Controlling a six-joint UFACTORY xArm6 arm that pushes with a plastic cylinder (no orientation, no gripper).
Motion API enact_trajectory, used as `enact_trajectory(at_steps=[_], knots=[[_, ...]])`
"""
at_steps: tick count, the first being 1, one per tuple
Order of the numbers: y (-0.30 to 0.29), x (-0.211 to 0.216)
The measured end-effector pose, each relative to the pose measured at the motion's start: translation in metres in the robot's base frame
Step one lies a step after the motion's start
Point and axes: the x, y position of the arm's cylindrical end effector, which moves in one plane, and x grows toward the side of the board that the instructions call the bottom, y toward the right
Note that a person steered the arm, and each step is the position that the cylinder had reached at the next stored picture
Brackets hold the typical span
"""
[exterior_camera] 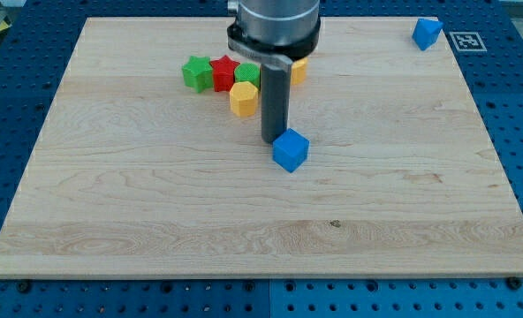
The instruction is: Place the blue cube diagonally to the yellow heart
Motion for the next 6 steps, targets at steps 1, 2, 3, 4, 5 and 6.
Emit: enact_trajectory(at_steps=[1, 2, 3, 4, 5, 6], knots=[[0.011, 0.019], [-0.013, 0.027], [-0.025, 0.049], [0.033, 0.031], [0.098, -0.018], [0.088, -0.026]])
